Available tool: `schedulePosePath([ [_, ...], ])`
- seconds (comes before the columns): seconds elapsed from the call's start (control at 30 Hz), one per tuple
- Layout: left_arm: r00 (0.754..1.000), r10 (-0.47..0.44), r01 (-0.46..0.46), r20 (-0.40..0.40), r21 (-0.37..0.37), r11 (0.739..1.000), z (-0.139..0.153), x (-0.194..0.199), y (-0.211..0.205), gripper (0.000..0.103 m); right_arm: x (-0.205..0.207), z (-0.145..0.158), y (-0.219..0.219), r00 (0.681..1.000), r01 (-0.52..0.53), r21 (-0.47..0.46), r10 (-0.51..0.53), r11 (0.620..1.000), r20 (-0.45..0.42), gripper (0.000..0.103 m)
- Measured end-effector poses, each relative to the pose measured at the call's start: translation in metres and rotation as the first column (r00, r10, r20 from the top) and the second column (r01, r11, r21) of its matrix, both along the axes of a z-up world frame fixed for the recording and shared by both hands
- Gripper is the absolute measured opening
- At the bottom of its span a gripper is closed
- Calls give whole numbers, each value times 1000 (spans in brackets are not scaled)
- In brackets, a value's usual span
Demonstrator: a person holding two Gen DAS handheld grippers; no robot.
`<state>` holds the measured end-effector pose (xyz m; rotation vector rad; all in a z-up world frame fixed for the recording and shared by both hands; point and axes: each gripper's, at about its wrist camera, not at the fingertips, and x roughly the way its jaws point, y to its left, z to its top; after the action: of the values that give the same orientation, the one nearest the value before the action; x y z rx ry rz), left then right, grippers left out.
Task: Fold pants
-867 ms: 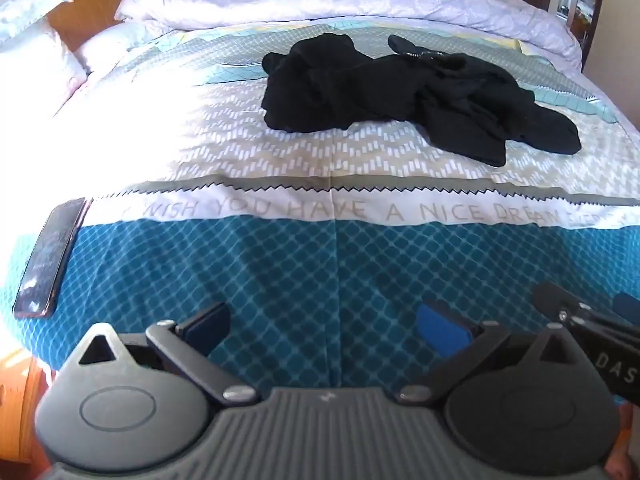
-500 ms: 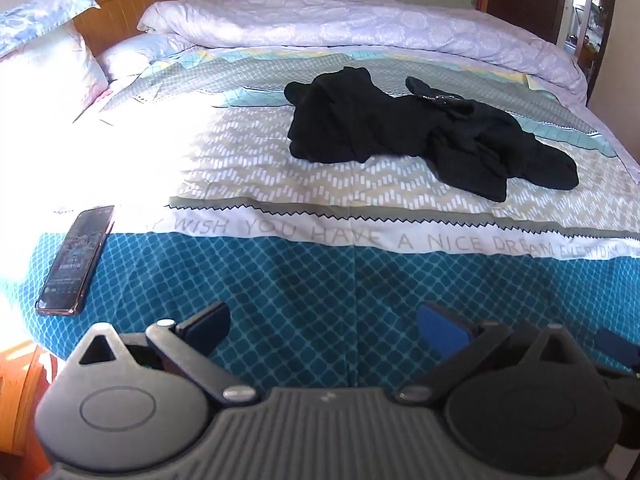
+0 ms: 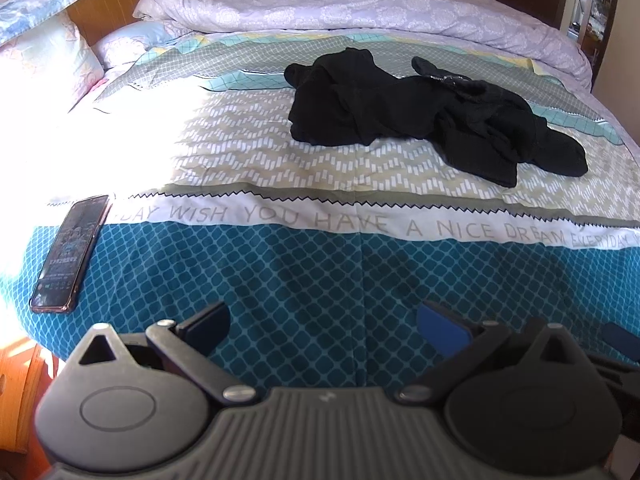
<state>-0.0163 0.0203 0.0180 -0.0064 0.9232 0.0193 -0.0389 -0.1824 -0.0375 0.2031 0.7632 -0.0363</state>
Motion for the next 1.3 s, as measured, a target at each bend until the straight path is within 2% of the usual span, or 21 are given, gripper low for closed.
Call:
schedulePosePath([
  [0.07,1000,-11,11,-8,4,1000,-2,2,-2,103,14,-5,-18,1000,0,-1,0,1000,19,103],
  [0.17,1000,-26,27,-15,19,999,-3,6,-5,103,9,1,-24,1000,5,-5,-5,1000,21,103],
  [0.33,999,-42,43,-32,29,999,-7,13,-9,103,-6,7,-15,1000,17,-11,-17,1000,8,103],
  [0.57,998,-53,54,-44,30,998,-15,22,-12,103,-4,2,-14,999,32,-8,-32,999,-11,103],
  [0.63,998,-52,53,-45,11,999,-21,25,-8,103,-3,1,-17,1000,26,-7,-26,1000,-4,95],
  [0.7,998,-36,36,-61,2,999,-31,30,-1,103,-2,3,-19,1000,5,-18,-5,1000,22,66],
  [0.77,997,-12,10,-79,-22,1000,-39,34,9,97,9,8,-23,998,-32,-31,33,999,49,52],
  [0.8,996,-9,6,-86,-42,999,-42,36,13,89,17,11,-28,997,-37,-22,38,999,62,52],
  [0.83,996,-13,8,-88,-58,998,-43,37,17,85,27,14,-33,996,-37,-7,38,999,83,52],
  [0.93,999,-9,4,-49,-106,994,-38,38,27,81,66,17,-42,992,-57,-7,57,998,116,55],
  [0.97,999,-8,4,-34,-121,993,-36,39,30,81,81,16,-44,991,-56,-11,57,998,118,64],
  [1.0,1000,-7,5,-19,-133,991,-33,40,33,79,96,14,-46,991,-54,-6,54,999,123,78],
  [1.03,1000,-6,5,-6,-145,989,-30,42,37,77,110,10,-48,991,-48,-1,48,999,124,84],
  [1.07,1000,-8,8,6,-160,987,-27,43,40,75,123,5,-49,992,-49,-1,49,999,118,86],
  [1.13,1000,-17,21,19,-208,978,-22,48,49,65,151,-7,-47,991,-102,-14,103,995,83,84],
  [1.17,1000,-20,24,21,-238,971,-20,51,55,62,161,-12,-43,988,-136,-26,138,990,65,66],
  [1.2,1000,-19,25,24,-275,961,-18,54,61,57,170,-17,-40,983,-173,-23,174,985,54,37],
  [1.23,999,-13,22,29,-313,950,-16,56,69,53,175,-19,-36,979,-200,0,199,980,42,35],
  [1.27,999,-4,17,37,-347,938,-14,58,76,52,174,-17,-34,982,-186,21,185,982,48,14],
  [1.3,999,4,16,51,-379,925,-12,60,85,51,169,-11,-32,979,-201,74,197,977,60,14],
])
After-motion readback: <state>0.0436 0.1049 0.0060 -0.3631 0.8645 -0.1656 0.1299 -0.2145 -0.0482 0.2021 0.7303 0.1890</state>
